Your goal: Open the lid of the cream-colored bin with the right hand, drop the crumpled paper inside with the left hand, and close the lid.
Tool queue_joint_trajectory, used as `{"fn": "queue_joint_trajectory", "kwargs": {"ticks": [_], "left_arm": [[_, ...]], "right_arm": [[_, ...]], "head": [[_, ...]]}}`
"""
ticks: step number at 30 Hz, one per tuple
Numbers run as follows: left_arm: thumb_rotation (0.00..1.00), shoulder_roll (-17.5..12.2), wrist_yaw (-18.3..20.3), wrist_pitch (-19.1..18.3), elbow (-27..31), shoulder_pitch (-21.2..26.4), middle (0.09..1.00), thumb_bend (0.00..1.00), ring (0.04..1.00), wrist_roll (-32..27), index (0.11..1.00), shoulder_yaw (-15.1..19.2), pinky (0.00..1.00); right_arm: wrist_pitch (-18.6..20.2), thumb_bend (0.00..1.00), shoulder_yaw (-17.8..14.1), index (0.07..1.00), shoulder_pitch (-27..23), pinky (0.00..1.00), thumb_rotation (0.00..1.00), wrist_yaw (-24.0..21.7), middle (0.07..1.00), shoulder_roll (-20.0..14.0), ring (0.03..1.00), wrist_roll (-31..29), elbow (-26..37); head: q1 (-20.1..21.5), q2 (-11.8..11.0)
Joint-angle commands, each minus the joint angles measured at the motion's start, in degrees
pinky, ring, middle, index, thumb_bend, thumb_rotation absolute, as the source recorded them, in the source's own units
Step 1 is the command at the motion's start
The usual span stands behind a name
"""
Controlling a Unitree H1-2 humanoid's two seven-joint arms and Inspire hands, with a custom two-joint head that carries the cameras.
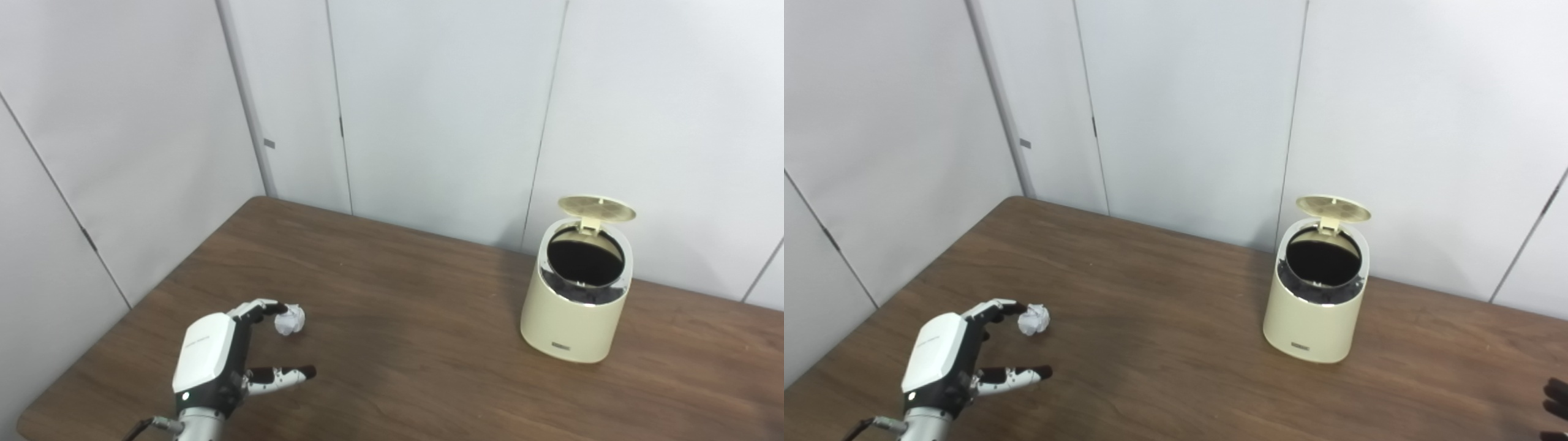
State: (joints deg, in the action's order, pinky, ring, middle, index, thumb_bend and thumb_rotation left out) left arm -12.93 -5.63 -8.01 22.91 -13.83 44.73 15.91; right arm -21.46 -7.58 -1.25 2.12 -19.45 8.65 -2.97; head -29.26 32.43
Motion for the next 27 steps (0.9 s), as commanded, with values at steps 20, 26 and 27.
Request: {"fn": "queue_joint_trajectory", "kwargs": {"ticks": [20, 26, 27], "left_arm": [[0.27, -0.3, -12.1, -2.9, -3.2, 6.2, 0.771, 1.00, 0.699, 4.3, 0.759, 0.7, 0.55], [0.25, -0.8, -11.5, -4.7, -4.0, 6.8, 0.757, 1.00, 0.688, 4.7, 0.750, 1.0, 0.54], [0.25, -0.9, -11.2, -5.1, -4.2, 6.9, 0.763, 1.00, 0.694, 4.7, 0.752, 0.9, 0.55]], "right_arm": [[-0.8, 0.96, -1.4, 0.753, -2.9, 0.54, 0.85, -0.1, 0.769, -1.4, 0.732, -1.0, -1.5], [-1.2, 0.99, -1.5, 0.743, -3.0, 0.52, 0.84, -0.3, 0.760, -1.1, 0.723, -2.3, -2.2], [-1.4, 0.99, -1.5, 0.744, -3.0, 0.53, 0.84, -0.3, 0.761, -1.1, 0.724, -2.3, -2.4]], "head": [[-3.5, -1.1], [-3.5, -1.2], [-3.5, -1.2]]}}
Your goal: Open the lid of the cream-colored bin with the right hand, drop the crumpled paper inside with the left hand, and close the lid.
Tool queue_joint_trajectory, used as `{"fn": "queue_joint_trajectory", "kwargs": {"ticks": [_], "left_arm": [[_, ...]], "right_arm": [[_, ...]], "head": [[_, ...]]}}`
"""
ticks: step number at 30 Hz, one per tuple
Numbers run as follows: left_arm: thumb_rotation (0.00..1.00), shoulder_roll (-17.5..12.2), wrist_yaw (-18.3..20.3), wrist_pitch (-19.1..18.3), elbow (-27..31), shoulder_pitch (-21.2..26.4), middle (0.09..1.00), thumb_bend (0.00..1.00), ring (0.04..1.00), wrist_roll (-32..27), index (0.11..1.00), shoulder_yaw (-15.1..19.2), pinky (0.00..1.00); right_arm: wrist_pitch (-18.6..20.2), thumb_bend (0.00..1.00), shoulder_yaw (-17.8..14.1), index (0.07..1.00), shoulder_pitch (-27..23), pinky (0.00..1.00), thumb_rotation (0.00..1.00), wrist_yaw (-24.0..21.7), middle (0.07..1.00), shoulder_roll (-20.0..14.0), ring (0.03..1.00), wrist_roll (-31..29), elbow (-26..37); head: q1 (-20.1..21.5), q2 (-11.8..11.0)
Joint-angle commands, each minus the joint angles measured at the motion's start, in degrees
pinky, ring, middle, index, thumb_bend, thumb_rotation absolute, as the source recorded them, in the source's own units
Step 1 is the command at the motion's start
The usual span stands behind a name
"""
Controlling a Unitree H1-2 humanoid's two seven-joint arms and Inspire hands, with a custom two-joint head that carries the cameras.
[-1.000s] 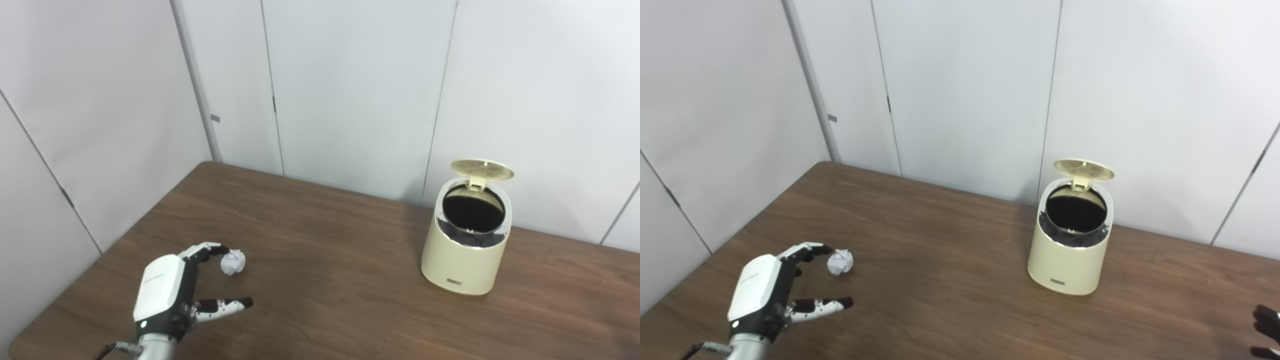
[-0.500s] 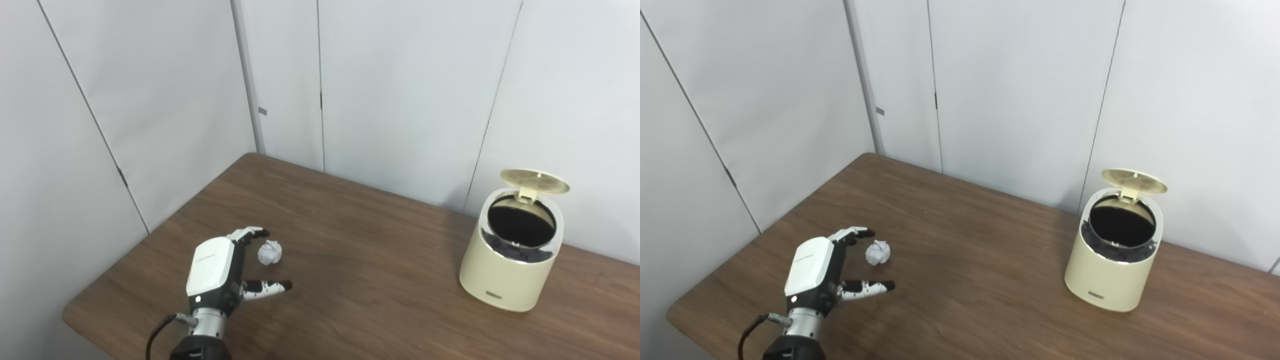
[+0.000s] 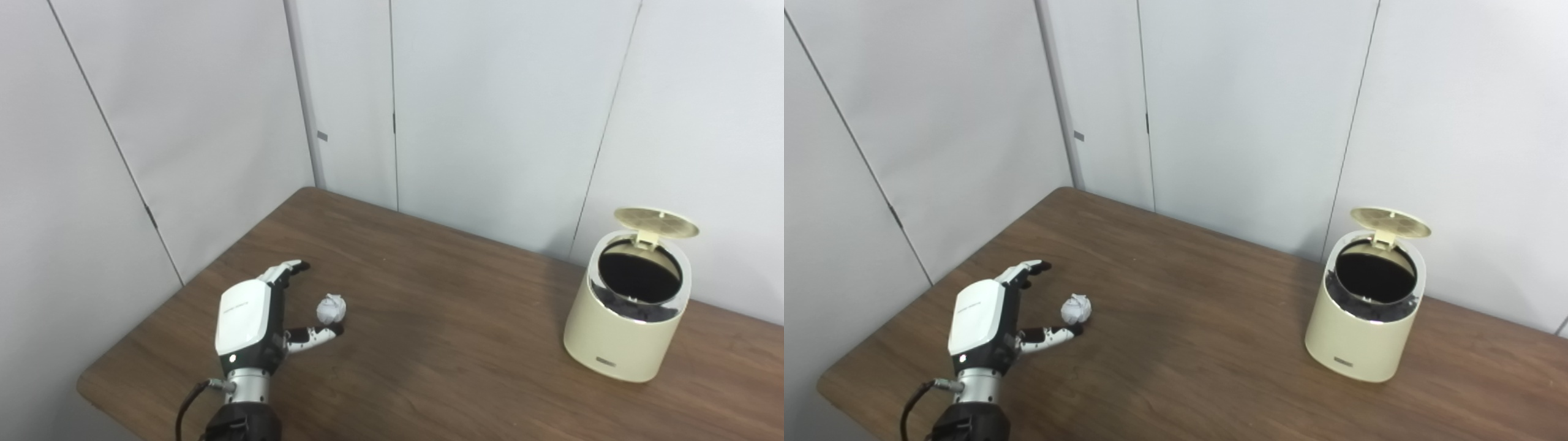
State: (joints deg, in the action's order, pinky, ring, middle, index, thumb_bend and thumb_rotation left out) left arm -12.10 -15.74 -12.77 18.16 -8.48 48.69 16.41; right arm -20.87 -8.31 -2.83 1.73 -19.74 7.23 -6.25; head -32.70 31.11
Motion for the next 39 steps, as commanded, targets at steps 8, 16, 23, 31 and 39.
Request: {"fn": "queue_joint_trajectory", "kwargs": {"ticks": [8, 16, 23, 31, 39], "left_arm": [[0.22, -3.6, 4.2, -4.8, -2.4, 3.1, 0.762, 1.00, 0.703, 0.0, 0.720, -1.2, 0.56], [0.22, -3.6, 5.8, -6.5, -5.1, 4.8, 0.763, 1.00, 0.706, -4.9, 0.708, -1.7, 0.57], [0.22, -4.1, 7.3, -8.0, -5.7, 5.4, 0.752, 1.00, 0.703, -6.6, 0.718, -3.5, 0.58], [0.23, -4.8, 11.5, -11.2, -3.9, 5.4, 0.766, 1.00, 0.726, -9.2, 0.753, -5.1, 0.62], [0.24, -4.6, 13.0, -13.4, -4.3, 6.1, 0.771, 1.00, 0.744, -10.7, 0.766, -5.8, 0.65]], "right_arm": [[-1.2, 0.99, -0.6, 0.738, -1.3, 0.51, 0.85, 0.1, 0.756, -0.6, 0.715, -0.5, 2.0], [-1.2, 1.00, -0.6, 0.733, -1.2, 0.50, 0.85, 0.2, 0.752, -0.4, 0.709, -0.6, 2.1], [-0.9, 1.00, -0.5, 0.731, -1.0, 0.48, 0.85, 0.0, 0.748, -0.2, 0.698, -0.7, 2.7], [0.0, 1.00, -0.6, 0.719, -0.7, 0.46, 0.86, 0.3, 0.738, 0.1, 0.686, 0.0, 3.5], [0.9, 1.00, -0.6, 0.720, -0.4, 0.45, 0.88, 0.4, 0.736, 0.0, 0.681, 0.8, 4.4]], "head": [[0.3, -0.3], [0.6, -0.5], [1.0, -0.5], [1.5, -0.4], [1.7, -0.4]]}}
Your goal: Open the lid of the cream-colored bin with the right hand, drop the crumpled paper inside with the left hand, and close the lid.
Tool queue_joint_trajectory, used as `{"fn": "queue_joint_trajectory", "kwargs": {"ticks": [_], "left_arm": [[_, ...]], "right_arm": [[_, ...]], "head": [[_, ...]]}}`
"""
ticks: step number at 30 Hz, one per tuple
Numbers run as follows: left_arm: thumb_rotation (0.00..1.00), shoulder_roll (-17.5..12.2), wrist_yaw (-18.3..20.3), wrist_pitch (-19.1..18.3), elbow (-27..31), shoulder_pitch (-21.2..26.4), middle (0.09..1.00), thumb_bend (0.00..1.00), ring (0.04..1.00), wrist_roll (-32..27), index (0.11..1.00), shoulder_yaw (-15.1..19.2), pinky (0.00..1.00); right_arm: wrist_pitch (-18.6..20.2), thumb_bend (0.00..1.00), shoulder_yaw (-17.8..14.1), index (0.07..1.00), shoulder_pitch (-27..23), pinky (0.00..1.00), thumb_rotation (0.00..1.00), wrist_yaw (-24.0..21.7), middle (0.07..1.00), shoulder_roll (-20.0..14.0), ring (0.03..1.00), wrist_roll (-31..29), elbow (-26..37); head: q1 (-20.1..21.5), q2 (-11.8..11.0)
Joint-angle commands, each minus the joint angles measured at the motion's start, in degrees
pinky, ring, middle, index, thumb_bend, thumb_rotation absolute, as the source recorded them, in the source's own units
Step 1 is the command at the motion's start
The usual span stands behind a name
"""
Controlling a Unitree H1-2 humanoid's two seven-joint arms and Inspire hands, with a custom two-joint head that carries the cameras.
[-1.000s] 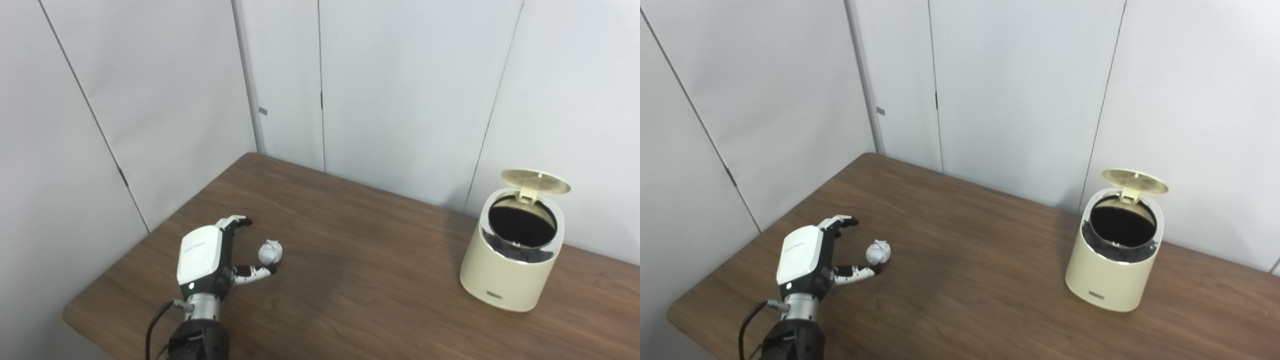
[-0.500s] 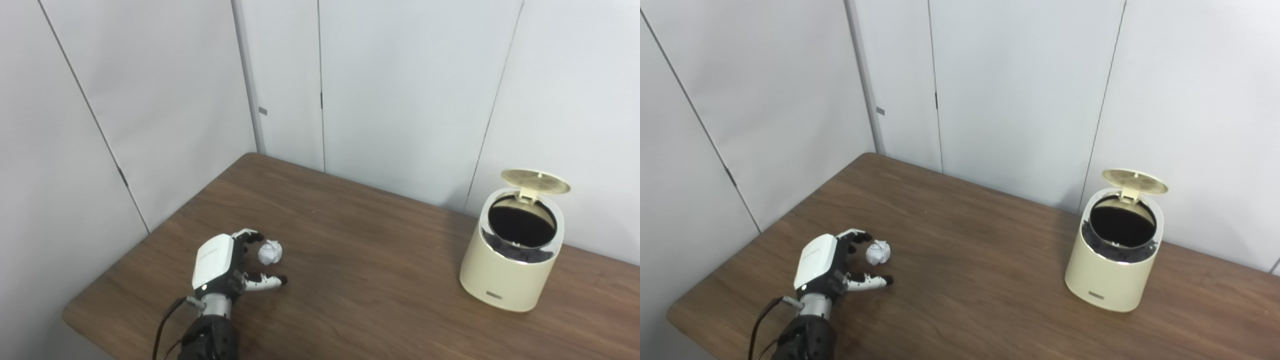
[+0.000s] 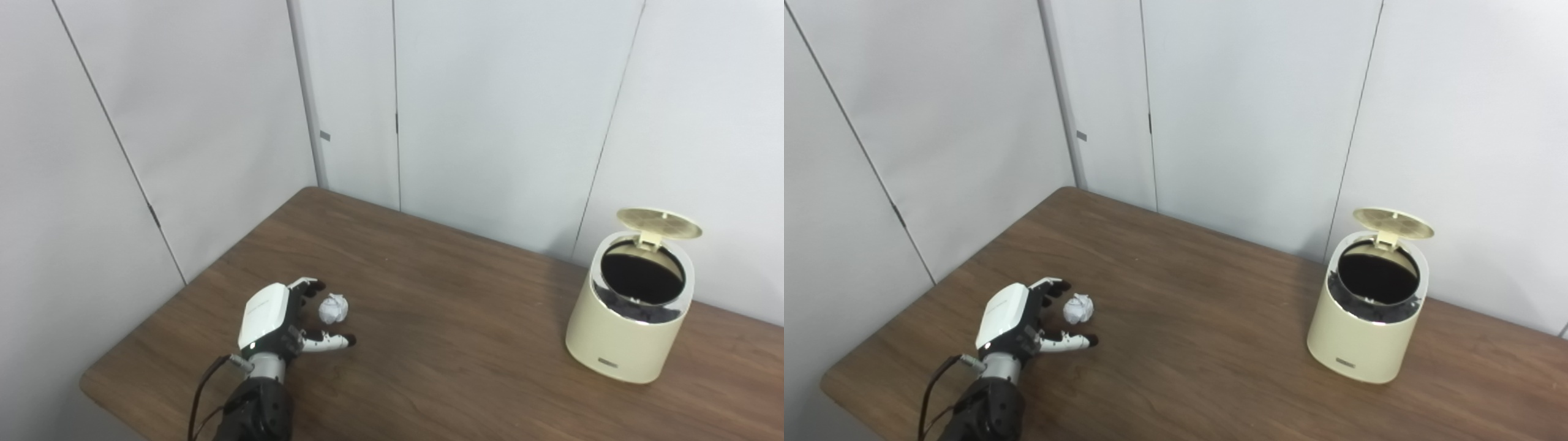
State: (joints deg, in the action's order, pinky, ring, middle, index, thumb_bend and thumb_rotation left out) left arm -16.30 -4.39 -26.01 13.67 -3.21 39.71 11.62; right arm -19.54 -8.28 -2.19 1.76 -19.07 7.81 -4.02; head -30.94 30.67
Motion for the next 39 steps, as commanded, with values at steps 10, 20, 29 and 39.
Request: {"fn": "queue_joint_trajectory", "kwargs": {"ticks": [10, 20, 29, 39], "left_arm": [[0.22, -0.5, 4.9, -0.9, -1.8, 3.2, 0.789, 0.98, 0.747, -0.4, 0.777, -1.1, 0.64], [0.20, -2.3, 10.2, -0.9, -3.9, 7.3, 0.815, 0.96, 0.777, 0.6, 0.798, -1.2, 0.68], [0.20, -2.0, 14.6, -0.9, -3.9, 8.7, 0.813, 0.97, 0.777, 3.7, 0.784, -2.0, 0.67], [0.12, -1.7, 17.0, -0.8, -1.4, 7.6, 0.781, 0.96, 0.745, 5.1, 0.761, -2.8, 0.65]], "right_arm": [[-0.9, 1.00, -0.6, 0.713, -0.7, 0.45, 0.88, 0.4, 0.725, -0.3, 0.673, -0.1, 2.2], [-0.3, 1.00, -0.3, 0.725, -0.3, 0.46, 0.89, 0.6, 0.738, 0.2, 0.680, 1.1, 3.6], [0.1, 1.00, -0.3, 0.734, 0.0, 0.47, 0.90, 0.7, 0.748, 0.7, 0.696, 1.4, 4.6], [0.6, 1.00, -0.6, 0.744, 0.0, 0.50, 0.89, 0.8, 0.766, 0.7, 0.718, 1.3, 4.7]], "head": [[0.6, -0.1], [1.3, -0.4], [1.6, -0.3], [1.6, 0.0]]}}
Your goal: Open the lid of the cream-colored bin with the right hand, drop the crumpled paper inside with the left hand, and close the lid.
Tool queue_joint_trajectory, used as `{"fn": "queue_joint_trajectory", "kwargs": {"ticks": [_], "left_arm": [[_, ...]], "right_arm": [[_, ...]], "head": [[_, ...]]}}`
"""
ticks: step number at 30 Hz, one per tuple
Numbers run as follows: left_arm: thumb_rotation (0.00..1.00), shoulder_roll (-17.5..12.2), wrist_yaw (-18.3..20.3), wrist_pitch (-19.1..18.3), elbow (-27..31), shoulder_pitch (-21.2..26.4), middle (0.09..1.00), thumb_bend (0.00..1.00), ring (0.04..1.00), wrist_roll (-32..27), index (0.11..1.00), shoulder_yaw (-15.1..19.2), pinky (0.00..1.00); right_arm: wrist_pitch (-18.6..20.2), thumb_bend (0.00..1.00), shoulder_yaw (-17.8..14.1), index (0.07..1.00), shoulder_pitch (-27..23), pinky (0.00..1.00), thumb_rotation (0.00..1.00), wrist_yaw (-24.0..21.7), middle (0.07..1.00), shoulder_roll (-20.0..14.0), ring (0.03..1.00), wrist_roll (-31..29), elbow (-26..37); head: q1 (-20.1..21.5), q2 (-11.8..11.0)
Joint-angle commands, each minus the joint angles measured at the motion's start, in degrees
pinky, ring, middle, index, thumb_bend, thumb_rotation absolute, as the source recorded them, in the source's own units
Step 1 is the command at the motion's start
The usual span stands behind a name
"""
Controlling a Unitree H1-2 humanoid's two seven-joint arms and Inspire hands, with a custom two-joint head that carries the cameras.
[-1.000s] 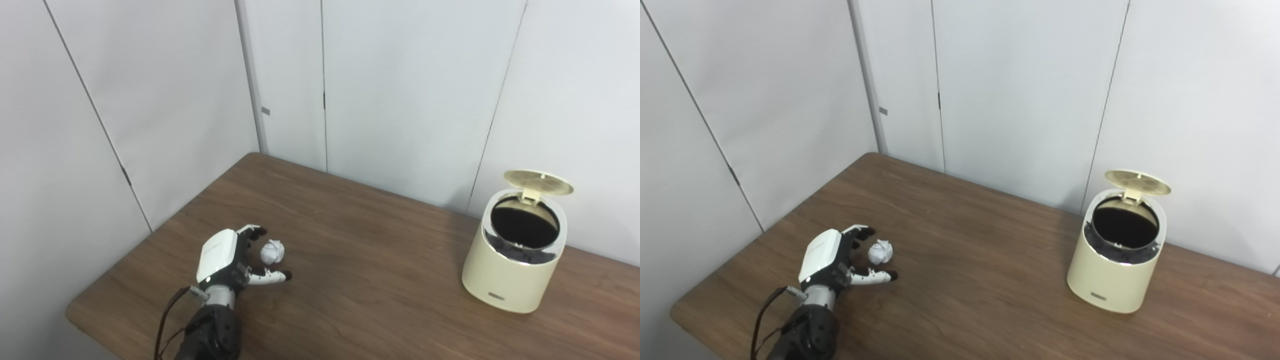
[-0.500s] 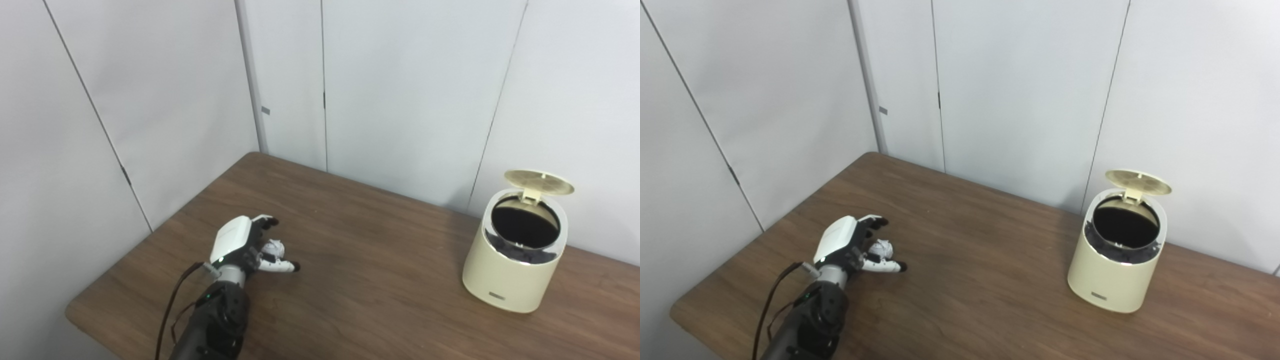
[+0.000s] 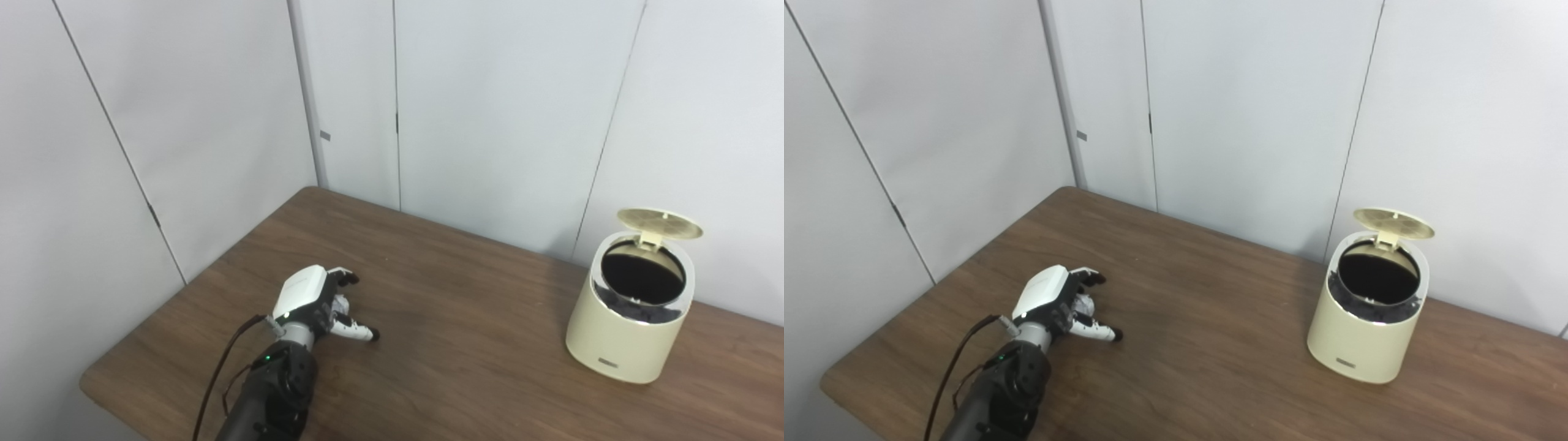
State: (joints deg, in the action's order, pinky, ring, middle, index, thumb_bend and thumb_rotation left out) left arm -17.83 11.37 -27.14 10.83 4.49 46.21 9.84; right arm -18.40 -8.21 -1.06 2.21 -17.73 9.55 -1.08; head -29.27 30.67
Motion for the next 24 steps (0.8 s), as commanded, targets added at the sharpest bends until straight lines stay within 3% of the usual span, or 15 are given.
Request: {"fn": "queue_joint_trajectory", "kwargs": {"ticks": [1, 9, 19, 24], "left_arm": [[0.10, -0.2, 1.2, 0.3, 1.5, -0.2, 0.778, 0.96, 0.740, -1.4, 0.759, -1.1, 0.65], [0.00, -0.7, -0.5, 0.3, 0.7, -1.9, 0.795, 0.94, 0.764, -2.1, 0.782, -0.3, 0.67], [0.02, -2.9, -3.4, 0.8, 0.5, -3.4, 0.789, 0.94, 0.759, -4.6, 0.770, -0.2, 0.67], [0.03, -3.9, -2.7, 0.3, 1.5, -4.1, 0.757, 0.97, 0.722, -3.6, 0.750, 0.2, 0.63]], "right_arm": [[-0.4, 1.00, -0.7, 0.745, -1.2, 0.50, 0.89, 0.4, 0.767, -0.7, 0.718, -0.2, 1.8], [-0.5, 1.00, -0.9, 0.761, -1.4, 0.51, 0.90, 0.3, 0.782, -1.1, 0.735, -0.2, 1.2], [-0.9, 1.00, -0.9, 0.767, -1.7, 0.52, 0.89, -0.2, 0.787, -1.4, 0.746, -1.3, 0.3], [-1.4, 1.00, -0.9, 0.765, -2.0, 0.53, 0.87, -0.4, 0.790, -1.4, 0.754, -2.1, -0.3]], "head": [[0.0, 0.0], [-0.3, 0.0], [-0.6, 0.0], [-0.7, -0.1]]}}
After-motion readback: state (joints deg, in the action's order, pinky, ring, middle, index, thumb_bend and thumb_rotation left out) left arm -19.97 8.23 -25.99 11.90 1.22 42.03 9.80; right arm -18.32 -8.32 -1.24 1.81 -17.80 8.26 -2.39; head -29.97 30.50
